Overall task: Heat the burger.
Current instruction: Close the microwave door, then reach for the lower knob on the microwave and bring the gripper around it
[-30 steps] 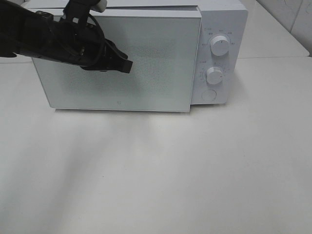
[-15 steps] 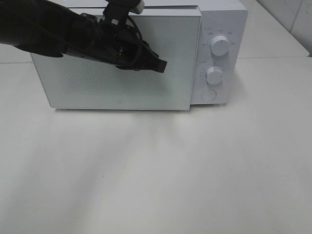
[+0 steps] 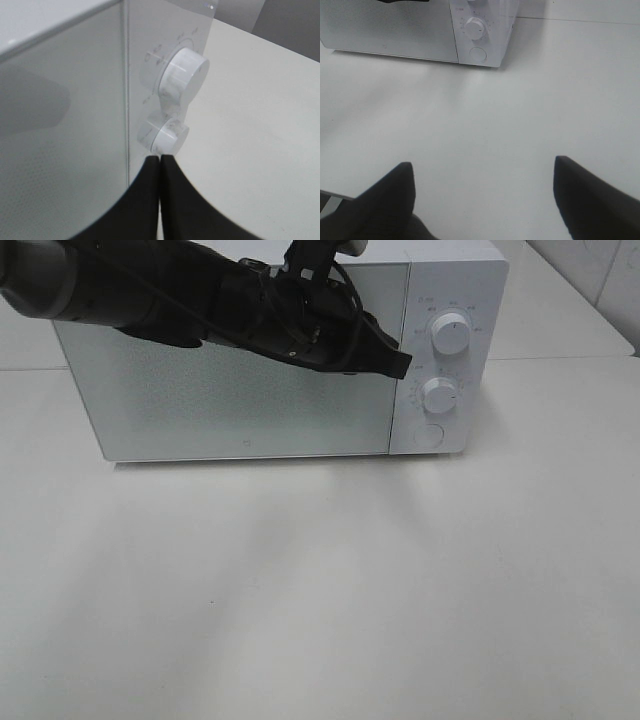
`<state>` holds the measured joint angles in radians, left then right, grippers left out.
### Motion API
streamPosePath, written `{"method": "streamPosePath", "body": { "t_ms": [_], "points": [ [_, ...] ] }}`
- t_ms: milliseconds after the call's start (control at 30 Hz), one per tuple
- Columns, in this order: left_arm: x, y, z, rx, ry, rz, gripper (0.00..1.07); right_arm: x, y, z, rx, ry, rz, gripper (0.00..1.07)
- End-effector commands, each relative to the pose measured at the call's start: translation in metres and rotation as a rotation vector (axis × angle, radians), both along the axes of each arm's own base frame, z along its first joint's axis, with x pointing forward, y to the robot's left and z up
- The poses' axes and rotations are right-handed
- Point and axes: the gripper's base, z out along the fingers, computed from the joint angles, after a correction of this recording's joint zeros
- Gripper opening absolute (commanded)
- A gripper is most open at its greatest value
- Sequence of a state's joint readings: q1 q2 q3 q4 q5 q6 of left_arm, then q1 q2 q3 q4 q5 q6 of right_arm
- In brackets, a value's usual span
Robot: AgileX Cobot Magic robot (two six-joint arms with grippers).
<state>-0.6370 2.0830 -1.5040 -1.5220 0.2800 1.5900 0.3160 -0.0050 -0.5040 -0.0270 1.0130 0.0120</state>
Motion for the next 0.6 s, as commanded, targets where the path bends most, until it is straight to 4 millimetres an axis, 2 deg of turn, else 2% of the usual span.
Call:
{"method": "streamPosePath", "body": {
  "t_ms": [33,333,467,600],
  "points": [
    [0.022,0.015,0.005,0.048,-0.083,0.118,0.00,-0.003,-0.001,0.001,0.000,-0.033,0.005,0.73],
    [0.007,0.003,0.002,-0.019,0.021,-0.062,0.00,-0.003,-0.001,0.001,0.000,-0.033,0.005,0.73],
    [-0.007,0.001,-0.006,0.042,0.118,-0.196,0.00,-0.003,-0.001,0.001,0.000,-0.033,0.005,0.73],
    [-0.016,0.004,-0.012,0.111,0.215,-0.243,0.00,-0.003,-0.001,0.001,0.000,-0.033,0.005,0.73]
  ]
}}
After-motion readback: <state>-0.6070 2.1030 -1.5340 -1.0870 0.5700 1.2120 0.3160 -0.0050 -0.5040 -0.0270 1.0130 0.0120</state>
